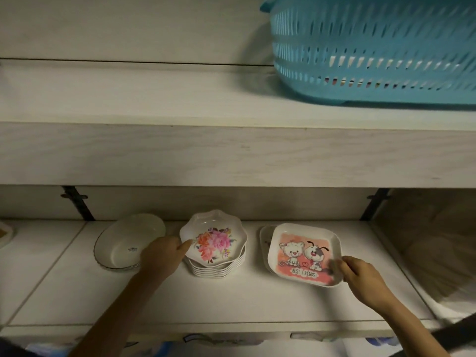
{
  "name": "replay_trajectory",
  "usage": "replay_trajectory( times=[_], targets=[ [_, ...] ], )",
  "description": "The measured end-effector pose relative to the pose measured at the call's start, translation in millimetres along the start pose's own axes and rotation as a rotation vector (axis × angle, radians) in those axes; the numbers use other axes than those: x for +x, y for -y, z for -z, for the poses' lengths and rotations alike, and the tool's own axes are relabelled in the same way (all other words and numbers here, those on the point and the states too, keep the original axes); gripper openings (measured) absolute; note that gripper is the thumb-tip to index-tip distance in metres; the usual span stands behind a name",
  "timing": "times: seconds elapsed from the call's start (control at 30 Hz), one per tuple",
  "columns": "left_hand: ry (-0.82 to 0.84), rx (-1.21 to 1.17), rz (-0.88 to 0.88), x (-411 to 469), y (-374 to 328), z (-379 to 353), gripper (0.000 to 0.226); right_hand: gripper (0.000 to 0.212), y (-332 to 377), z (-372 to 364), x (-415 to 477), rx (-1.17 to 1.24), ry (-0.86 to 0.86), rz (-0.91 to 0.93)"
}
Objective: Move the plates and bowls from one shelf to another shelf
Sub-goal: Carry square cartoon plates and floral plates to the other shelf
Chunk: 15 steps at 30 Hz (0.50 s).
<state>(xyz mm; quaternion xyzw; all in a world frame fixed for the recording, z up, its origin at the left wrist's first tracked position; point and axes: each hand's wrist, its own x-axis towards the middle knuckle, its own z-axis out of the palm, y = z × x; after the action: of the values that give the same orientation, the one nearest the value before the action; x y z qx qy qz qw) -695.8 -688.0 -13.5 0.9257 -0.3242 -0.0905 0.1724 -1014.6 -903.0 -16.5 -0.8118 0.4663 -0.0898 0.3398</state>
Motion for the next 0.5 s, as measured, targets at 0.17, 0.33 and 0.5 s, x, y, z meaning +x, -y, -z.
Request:
replay_trajectory(
  times=[0.17,0.33,0.5],
  targets=[
    [-0.154,0.032,-0.085,-18.1,3.1,11.0,0.032,0.029,-3.1,-4.5,36.7,-0.211,0.073,0.004],
    [-0.239,0.027,-0.159,-37.2,9.0,20.3,0.026,0.035,-1.3,-10.7,73.5,-0.351,0.176,-0.031],
    [-0.202,0.058,-0.188,-49.6,23.8,24.5,0.021,0.034,6.5,-11.3,92.3,-0.540,0.179,-0.054]
  ],
)
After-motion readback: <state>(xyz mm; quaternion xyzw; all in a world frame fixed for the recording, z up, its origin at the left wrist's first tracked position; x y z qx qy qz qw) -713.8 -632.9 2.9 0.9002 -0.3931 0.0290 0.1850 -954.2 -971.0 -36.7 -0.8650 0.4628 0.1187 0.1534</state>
